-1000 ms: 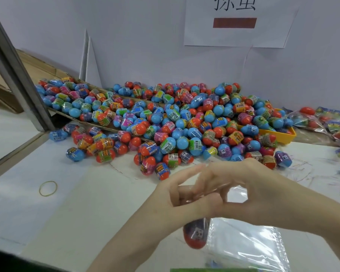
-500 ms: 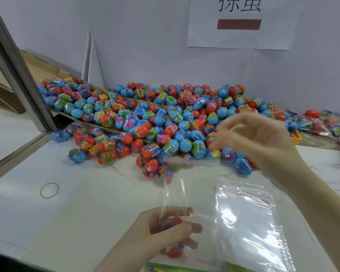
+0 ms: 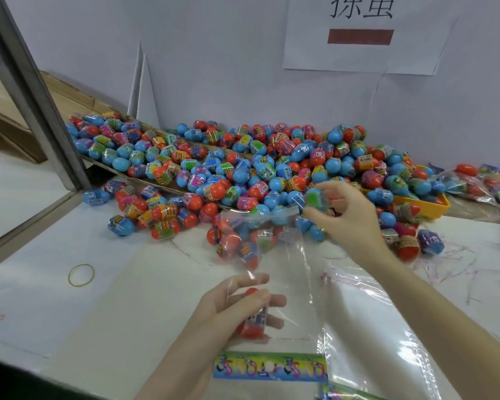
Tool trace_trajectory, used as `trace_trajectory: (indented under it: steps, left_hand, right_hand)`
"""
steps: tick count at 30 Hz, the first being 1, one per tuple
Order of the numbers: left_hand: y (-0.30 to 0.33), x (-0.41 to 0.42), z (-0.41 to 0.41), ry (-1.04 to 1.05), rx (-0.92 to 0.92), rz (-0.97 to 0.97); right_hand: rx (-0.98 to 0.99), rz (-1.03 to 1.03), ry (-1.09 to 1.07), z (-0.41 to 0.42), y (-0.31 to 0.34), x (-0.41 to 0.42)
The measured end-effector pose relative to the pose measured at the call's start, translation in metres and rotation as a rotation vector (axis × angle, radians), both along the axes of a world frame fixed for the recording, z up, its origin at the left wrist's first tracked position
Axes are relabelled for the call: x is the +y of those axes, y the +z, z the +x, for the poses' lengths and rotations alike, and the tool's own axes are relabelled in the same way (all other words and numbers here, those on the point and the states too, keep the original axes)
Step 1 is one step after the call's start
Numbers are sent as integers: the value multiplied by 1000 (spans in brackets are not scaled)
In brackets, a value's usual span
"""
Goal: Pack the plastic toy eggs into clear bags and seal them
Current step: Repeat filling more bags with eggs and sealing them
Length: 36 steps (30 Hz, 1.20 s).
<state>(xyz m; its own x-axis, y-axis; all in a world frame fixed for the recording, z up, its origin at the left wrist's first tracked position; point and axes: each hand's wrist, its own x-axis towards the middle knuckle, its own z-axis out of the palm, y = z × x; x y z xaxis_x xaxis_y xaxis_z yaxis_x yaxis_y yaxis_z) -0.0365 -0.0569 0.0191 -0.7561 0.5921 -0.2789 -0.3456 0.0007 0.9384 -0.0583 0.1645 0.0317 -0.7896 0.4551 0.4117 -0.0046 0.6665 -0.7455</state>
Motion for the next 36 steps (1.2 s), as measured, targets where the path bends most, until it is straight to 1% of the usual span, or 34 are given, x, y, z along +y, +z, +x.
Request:
trace_trajectory:
  steps: [2, 3, 4, 5, 7, 8, 9, 12, 14, 16, 19, 22, 26, 29, 33, 36]
  left_hand:
    - [2, 4, 1, -5, 38, -11]
    - [2, 6, 1, -11, 62, -23]
    - [4, 8, 2, -12, 88, -33]
    - [5, 10, 3, -9, 112, -34]
    - [7, 13, 7, -3, 151, -19]
    - [7, 14, 10, -8, 169, -14]
    - [8, 15, 12, -16, 187, -11]
    - [6, 16, 15, -36, 229, -10]
    - [4, 16, 16, -52, 248, -20]
    - [2, 16, 16, -70, 271, -24]
    - [1, 16, 15, -96, 305, -24]
    - [1, 16, 13, -123, 379, -39]
    - [1, 17, 7, -125, 401, -22]
    - [0, 17, 6, -134, 399, -21]
    - [3, 16, 5, -213, 378, -16]
    - [5, 15, 4, -279, 415, -27]
  right_hand:
    - [165, -310, 77, 16, 22, -3]
    - [244, -429, 141, 25, 33, -5]
    - [297, -504, 234, 36, 44, -8]
    - [309, -511, 345, 47, 54, -13]
    - [240, -351, 554, 65, 70, -25]
    - [178, -232, 605, 70, 75, -30]
    - [114, -98, 607, 74, 80, -33]
    - [-25, 285, 523, 75, 88, -34]
    - [-90, 445, 521, 75, 93, -32]
    - [-156, 550, 502, 74, 95, -30]
    - [-222, 631, 470, 71, 99, -27]
    - [-275, 703, 507, 69, 99, -23]
    - [-384, 642, 555, 70, 104, -25]
    - [-403, 590, 568, 73, 108, -24]
    - [-475, 720, 526, 70, 113, -22]
    - [-416, 788, 447, 67, 110, -23]
